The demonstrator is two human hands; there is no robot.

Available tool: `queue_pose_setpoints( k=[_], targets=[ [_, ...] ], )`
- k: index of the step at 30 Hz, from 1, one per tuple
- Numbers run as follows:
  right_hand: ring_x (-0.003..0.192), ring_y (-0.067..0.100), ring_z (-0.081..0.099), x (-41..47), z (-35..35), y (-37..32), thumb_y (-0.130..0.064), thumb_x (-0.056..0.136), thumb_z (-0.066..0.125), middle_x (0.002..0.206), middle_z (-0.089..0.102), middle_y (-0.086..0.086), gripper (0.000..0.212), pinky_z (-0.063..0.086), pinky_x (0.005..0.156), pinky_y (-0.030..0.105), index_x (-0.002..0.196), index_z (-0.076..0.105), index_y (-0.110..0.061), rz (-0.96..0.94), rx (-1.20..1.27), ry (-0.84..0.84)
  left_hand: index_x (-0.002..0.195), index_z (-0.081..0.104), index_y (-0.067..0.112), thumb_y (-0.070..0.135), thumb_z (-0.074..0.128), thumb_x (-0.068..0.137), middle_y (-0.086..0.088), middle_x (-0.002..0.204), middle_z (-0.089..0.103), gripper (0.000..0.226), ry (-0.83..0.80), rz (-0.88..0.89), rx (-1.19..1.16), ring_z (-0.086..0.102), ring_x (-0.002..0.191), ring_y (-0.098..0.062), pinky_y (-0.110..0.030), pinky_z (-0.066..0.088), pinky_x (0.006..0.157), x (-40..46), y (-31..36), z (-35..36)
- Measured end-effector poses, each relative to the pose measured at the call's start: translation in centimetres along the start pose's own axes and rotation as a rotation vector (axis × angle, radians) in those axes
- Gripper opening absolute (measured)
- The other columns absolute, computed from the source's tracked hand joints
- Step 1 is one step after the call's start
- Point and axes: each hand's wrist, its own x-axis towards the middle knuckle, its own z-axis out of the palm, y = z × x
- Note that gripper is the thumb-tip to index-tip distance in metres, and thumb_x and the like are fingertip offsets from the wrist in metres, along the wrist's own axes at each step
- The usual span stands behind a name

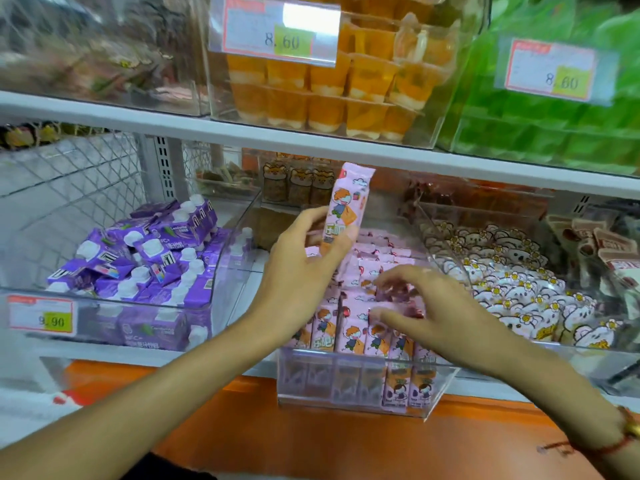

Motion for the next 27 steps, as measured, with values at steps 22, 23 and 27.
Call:
queue_pose_setpoints(
  k=[22, 23, 27],
  targets=[
    [0.100, 0.019, 0.030, 4.9, 1.2, -1.4, -0.087, 0.062, 0.049, 0.101, 0.049, 0.002, 0.078, 0.027, 0.092, 0.037, 0.090, 0.052, -0.015, 0.095, -0.482, -0.559, 0.121, 0.047, 0.039, 0.040, 0.064, 0.083, 0.025, 0.114, 0.058, 0.042, -0.076, -0.033, -0.048, 0.056, 0.105, 0.009, -0.006, 0.045, 0.084, 0.1, 0.3, -0.6],
    [0.100, 0.018, 0.030, 4.7, 1.1, -1.3, -0.086, 0.063, 0.049, 0.101, 0.047, 0.001, 0.079, 0.027, 0.092, 0.037, 0.096, 0.052, -0.014, 0.089, -0.466, -0.540, 0.125, 0.045, 0.038, 0.037, 0.065, 0.084, 0.024, 0.116, 0.057, 0.046, -0.090, -0.025, -0.070, 0.056, 0.106, 0.008, -0.007, 0.046, 0.085, 0.3, 0.5, -0.6],
    [0.099, 0.016, 0.035, 2.6, 0.6, -0.9, -0.078, 0.074, 0.047, 0.096, 0.052, -0.002, 0.072, 0.031, 0.082, 0.032, 0.109, 0.052, -0.016, 0.009, -0.354, -0.361, 0.131, 0.045, 0.025, 0.020, 0.065, 0.088, 0.018, 0.110, 0.060, 0.047, -0.174, -0.049, -0.146, 0.064, 0.094, 0.007, -0.005, 0.048, 0.074, 1.9, 1.2, 0.1]
  ],
)
